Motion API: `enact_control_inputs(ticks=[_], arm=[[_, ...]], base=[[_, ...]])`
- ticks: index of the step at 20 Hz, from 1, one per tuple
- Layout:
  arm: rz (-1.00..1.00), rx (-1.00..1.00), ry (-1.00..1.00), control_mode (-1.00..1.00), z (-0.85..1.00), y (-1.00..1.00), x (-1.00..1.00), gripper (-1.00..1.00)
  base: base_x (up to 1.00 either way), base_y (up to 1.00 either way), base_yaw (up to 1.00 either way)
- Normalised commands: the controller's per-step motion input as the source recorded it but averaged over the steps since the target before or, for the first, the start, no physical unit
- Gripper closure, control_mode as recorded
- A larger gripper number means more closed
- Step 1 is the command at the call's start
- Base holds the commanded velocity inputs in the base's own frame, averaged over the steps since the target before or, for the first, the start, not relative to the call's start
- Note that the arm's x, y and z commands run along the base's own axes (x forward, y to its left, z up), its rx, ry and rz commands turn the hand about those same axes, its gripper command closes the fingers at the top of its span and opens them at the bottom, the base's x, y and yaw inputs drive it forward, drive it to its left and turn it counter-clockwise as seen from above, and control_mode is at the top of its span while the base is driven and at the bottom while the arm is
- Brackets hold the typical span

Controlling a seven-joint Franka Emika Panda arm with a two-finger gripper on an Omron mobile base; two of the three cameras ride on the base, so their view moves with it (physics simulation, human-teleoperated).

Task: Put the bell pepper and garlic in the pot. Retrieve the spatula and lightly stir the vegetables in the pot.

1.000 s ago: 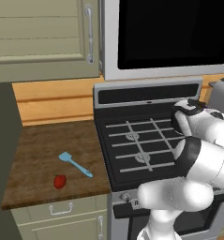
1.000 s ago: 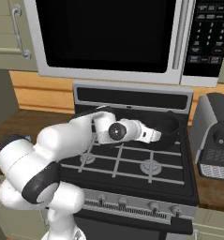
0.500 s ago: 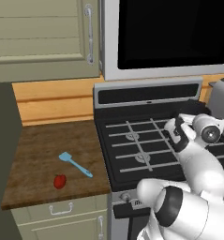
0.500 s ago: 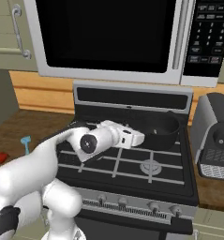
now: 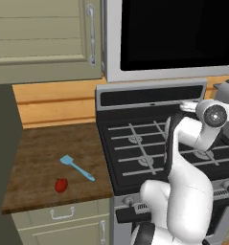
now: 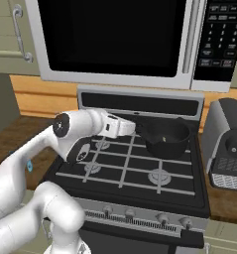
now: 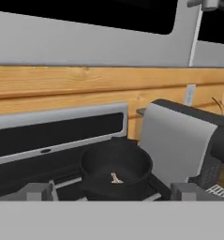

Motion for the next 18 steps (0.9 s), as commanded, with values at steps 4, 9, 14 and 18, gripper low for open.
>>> enact_control_inputs(ticks=[4, 9, 14, 18], arm=[[0.0, 0.04, 0.28, -1.0, 0.42, 0.59, -0.63, -1.0], [0.07, 0.03, 0.28, -1.0, -0.02, 0.88, -0.64, -1.0], [0.24, 0.01, 0.24, -1.0, -0.43, 1.0, -0.2, -1.0], [0.27, 0.01, 0.27, -1.0, -0.46, 1.0, 0.0, -1.0]], base=[[0.0, 0.0, 0.0], [0.0, 0.0, 0.0], [0.0, 0.0, 0.0], [0.0, 0.0, 0.0]])
